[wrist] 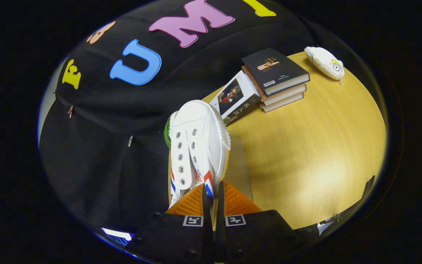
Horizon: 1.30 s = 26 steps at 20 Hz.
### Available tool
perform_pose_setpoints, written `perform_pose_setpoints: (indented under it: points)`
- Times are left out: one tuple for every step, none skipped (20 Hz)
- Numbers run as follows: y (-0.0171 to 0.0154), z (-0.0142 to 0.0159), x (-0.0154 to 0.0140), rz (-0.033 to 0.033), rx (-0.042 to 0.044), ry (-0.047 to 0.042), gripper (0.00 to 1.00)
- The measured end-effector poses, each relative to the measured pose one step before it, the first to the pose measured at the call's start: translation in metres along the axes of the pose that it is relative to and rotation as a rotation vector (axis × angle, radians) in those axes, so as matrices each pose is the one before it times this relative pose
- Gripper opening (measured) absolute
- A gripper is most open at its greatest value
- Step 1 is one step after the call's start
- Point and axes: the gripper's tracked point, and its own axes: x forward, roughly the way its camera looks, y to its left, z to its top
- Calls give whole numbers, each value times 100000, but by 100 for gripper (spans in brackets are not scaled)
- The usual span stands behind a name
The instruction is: Open the storage box then place both shoes into the box .Put the left shoe in first, then the right shoe, with the right side of both shoes facing outward in a uniform manner.
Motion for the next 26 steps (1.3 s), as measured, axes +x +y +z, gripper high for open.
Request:
perform_pose_setpoints:
  points:
    - [666, -301, 1293, -971, -3380, 1030, 7]
    - [706, -543, 1260, -1327, -3111, 876, 7]
    - [276, -299, 952, -1249, -1664, 701, 7]
    - [23, -339, 1152, -1823, -808, 964, 7]
    - [-303, -445, 946, -2859, -28, 1670, 7]
    - [-455, -208, 819, -3324, -369, 474, 7]
    - [-489, -265, 656, -3188, -1542, 783, 7]
    - [-430, -334, 570, -2213, -859, 739, 7]
    - [-196, -207, 269, -1493, 995, 926, 7]
    - [-42, 124, 268, -519, 2305, 480, 7]
    - [59, 66, 221, -373, 1619, 480, 7]
    - [-4, -28, 253, -748, -280, 758, 7]
    - [-64, -78, 327, -657, -1866, 281, 9]
    - [357, -43, 145, 894, -760, 246, 11]
    - [683, 60, -87, 2332, 1044, 70, 16]
    - [801, 429, -187, 2148, 2078, -1635, 31]
    - [765, 856, -923, 2927, 1289, -2815, 36]
    - [59, 815, -153, 339, -1926, -2799, 57]
    - [-798, 671, -855, -2255, -4225, -2894, 79]
    - [-674, 302, -308, -1819, -4692, -2808, 100]
    - [-358, 433, -622, -1028, -3790, -2972, 100]
    - [-298, 464, -1029, -336, -2732, -3475, 99]
    - [-358, 689, -978, -257, -1811, -3842, 99]
    - [-466, 685, -1063, -547, -1341, -3726, 99]
    - [-539, 830, -1146, -793, -1174, -3964, 99]
    - [-461, 983, -1042, -572, -1176, -4243, 99]
